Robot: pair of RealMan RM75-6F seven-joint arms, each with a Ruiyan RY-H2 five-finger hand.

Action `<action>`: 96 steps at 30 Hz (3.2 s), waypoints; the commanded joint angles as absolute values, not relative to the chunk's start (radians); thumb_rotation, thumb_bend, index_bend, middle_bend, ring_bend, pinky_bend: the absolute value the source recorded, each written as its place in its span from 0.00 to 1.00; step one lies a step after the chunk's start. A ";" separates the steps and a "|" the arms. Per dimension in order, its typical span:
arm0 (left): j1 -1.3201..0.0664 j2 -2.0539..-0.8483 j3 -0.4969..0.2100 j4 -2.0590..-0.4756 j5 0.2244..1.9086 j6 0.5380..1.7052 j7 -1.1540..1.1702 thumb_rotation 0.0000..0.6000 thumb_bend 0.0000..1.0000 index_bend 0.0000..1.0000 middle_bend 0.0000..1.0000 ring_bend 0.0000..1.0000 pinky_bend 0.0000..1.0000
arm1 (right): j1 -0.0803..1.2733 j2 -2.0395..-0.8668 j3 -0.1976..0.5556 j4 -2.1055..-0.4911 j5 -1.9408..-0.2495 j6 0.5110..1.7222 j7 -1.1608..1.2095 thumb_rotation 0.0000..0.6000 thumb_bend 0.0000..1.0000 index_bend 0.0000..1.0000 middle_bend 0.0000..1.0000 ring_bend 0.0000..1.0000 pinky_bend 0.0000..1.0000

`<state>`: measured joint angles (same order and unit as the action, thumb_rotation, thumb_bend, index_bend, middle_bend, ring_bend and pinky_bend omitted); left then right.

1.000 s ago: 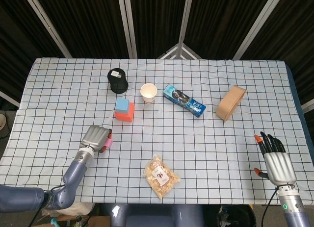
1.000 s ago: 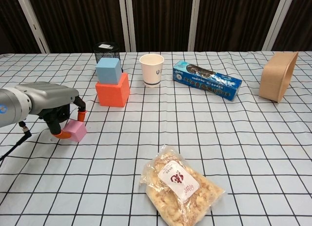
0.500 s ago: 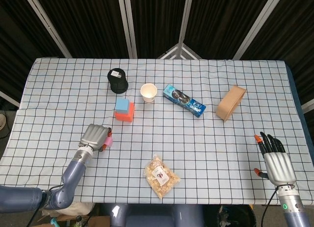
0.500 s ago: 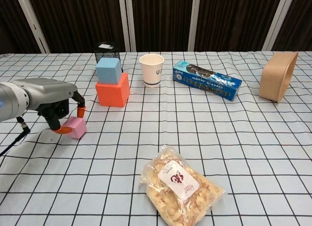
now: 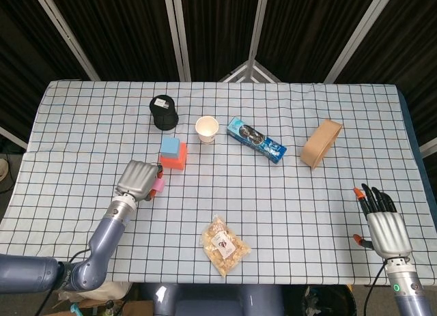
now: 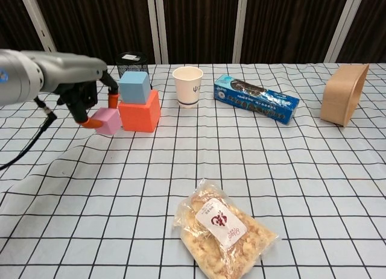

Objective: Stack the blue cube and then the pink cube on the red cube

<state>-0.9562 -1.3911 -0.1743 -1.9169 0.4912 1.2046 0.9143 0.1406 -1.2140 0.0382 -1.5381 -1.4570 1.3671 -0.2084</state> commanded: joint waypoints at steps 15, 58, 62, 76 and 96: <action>-1.194 -1.398 -0.407 -1.886 0.129 1.362 1.092 1.00 0.36 0.43 0.88 0.70 0.70 | 0.139 -1.213 0.038 -1.534 -1.455 1.369 -0.204 1.00 0.11 0.00 0.00 0.00 0.11; -1.249 -1.544 -0.396 -1.552 0.072 1.285 1.112 1.00 0.36 0.44 0.88 0.70 0.70 | 0.137 -1.213 0.050 -1.522 -1.430 1.367 -0.203 1.00 0.11 0.00 0.00 0.00 0.11; -1.249 -1.551 -0.398 -1.545 0.070 1.284 1.115 1.00 0.36 0.44 0.88 0.70 0.70 | 0.136 -1.213 0.050 -1.522 -1.429 1.368 -0.202 1.00 0.11 0.00 0.00 0.00 0.11; -1.247 -1.566 -0.403 -1.532 0.075 1.279 1.122 1.00 0.36 0.42 0.88 0.70 0.70 | 0.138 -1.214 0.050 -1.520 -1.426 1.362 -0.204 1.00 0.11 0.00 0.00 0.00 0.11; -1.240 -1.565 -0.409 -1.539 0.079 1.277 1.132 1.00 0.36 0.29 0.88 0.70 0.70 | 0.142 -1.218 0.051 -1.516 -1.420 1.354 -0.210 1.00 0.11 0.00 0.00 0.00 0.10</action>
<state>-1.2402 -1.5661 -0.4084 -1.5362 0.0795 1.2761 1.1309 0.1419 -1.2183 0.0510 -1.5164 -1.4198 1.3541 -0.2105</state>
